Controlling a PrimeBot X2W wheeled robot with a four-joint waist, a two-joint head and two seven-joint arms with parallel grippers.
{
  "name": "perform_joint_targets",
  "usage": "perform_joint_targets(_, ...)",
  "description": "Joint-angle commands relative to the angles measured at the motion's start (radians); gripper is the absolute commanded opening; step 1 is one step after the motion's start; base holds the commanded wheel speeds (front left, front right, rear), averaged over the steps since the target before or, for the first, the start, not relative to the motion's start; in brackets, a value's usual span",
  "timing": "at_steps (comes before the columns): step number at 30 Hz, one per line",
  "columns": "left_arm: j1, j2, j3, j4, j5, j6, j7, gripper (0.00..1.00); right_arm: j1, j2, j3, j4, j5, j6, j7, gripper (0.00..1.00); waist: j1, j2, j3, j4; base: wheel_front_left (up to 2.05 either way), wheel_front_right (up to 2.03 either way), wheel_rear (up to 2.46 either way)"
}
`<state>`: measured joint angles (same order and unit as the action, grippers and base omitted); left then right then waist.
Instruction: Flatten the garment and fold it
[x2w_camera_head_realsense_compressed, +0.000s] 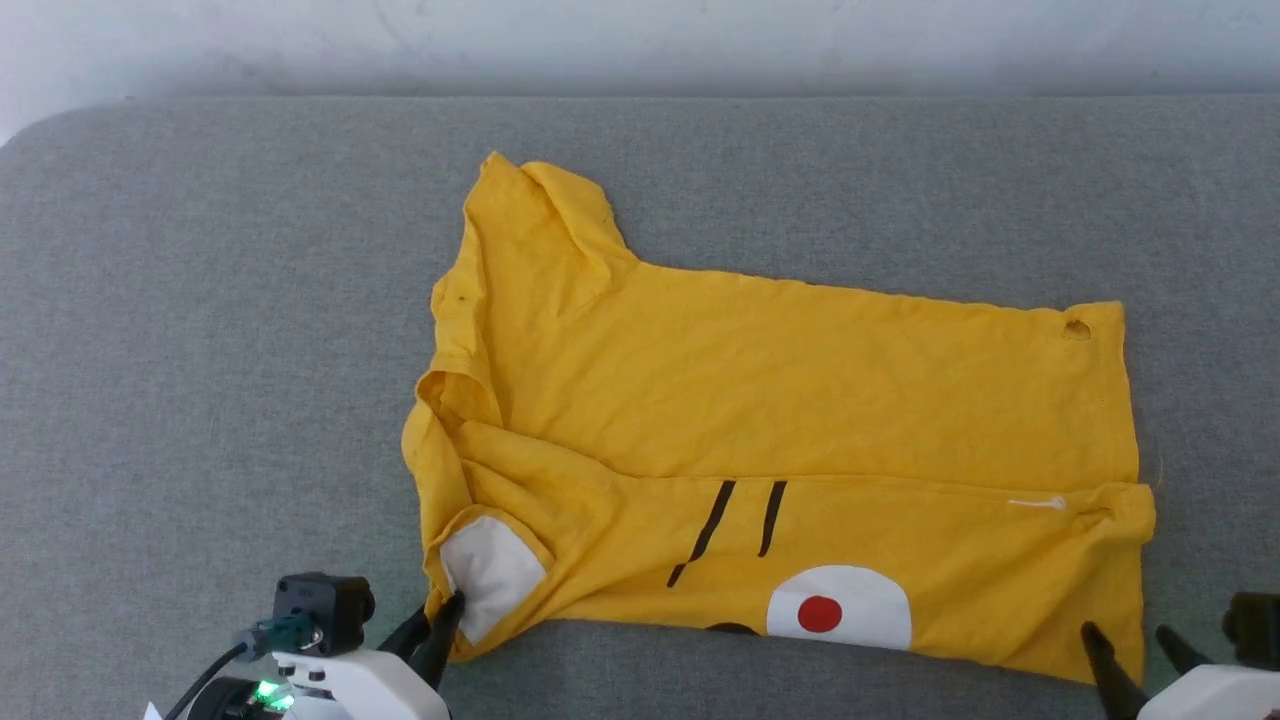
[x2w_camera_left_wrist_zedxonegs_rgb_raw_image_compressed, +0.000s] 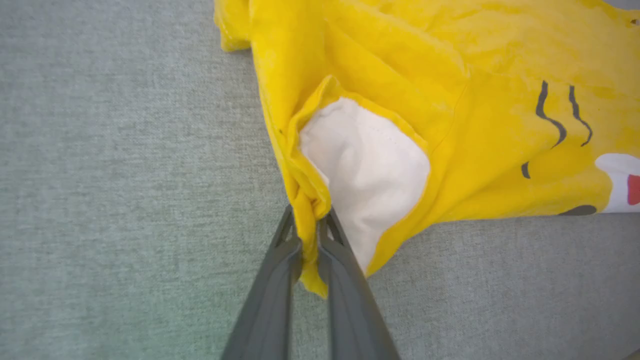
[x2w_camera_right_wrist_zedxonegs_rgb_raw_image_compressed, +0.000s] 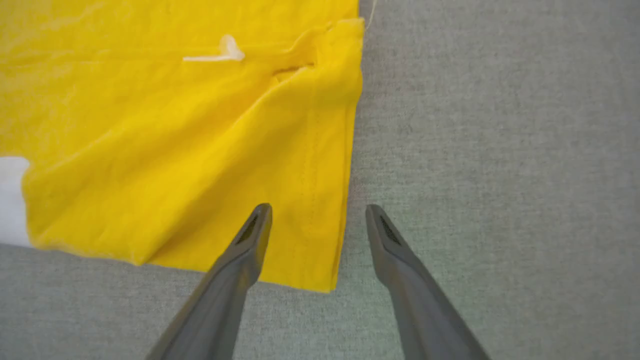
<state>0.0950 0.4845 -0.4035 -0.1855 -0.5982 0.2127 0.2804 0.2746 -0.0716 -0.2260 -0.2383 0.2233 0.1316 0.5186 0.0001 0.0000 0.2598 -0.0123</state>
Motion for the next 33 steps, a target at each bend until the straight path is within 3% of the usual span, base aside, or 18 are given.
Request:
perform_joint_targets(1,-0.009,-0.003,-0.004,-0.004,0.006,0.001,-0.001,0.00,0.009,0.004,0.006,0.015,0.003,-0.001,-0.001,1.00,-0.0001,0.0000,0.000,0.000,0.00,0.00,0.00)
perform_joint_targets(8,-0.013,0.001,-0.005,-0.009,0.007,0.005,0.002,0.00,0.003,0.012,0.028,0.102,0.001,-0.001,0.001,1.00,-0.0001,0.0000,-0.001,0.004,0.00,0.00,0.00)
perform_joint_targets(9,-0.012,0.001,-0.005,-0.010,0.006,0.006,0.001,0.00,0.002,0.012,0.033,0.108,0.004,-0.001,0.006,0.48,-0.0001,0.0000,-0.002,0.004,0.00,0.00,0.00)
perform_joint_targets(10,-0.011,0.000,-0.004,-0.011,0.005,0.007,0.000,0.00,0.001,0.013,0.030,0.110,0.004,-0.001,0.006,0.04,-0.0001,0.0000,-0.002,0.005,0.00,0.00,0.00)
perform_joint_targets(11,-0.010,-0.001,-0.002,-0.012,0.003,0.008,-0.002,0.00,0.001,0.015,0.029,0.113,0.004,-0.001,0.011,0.00,-0.0001,0.0000,-0.002,0.006,0.00,0.00,0.00)
perform_joint_targets(23,0.038,-0.013,0.070,-0.085,-0.091,0.014,-0.037,0.00,-0.055,-0.012,-0.032,0.004,0.018,-0.001,0.027,0.00,-0.0001,0.0000,-0.024,0.008,0.00,0.00,0.00)
perform_joint_targets(33,0.216,0.021,0.111,-0.175,-0.179,0.064,0.031,0.00,-0.001,-0.015,-0.101,-0.062,0.036,-0.001,0.118,0.00,-0.0001,0.0000,-0.033,0.029,0.00,0.00,0.00)
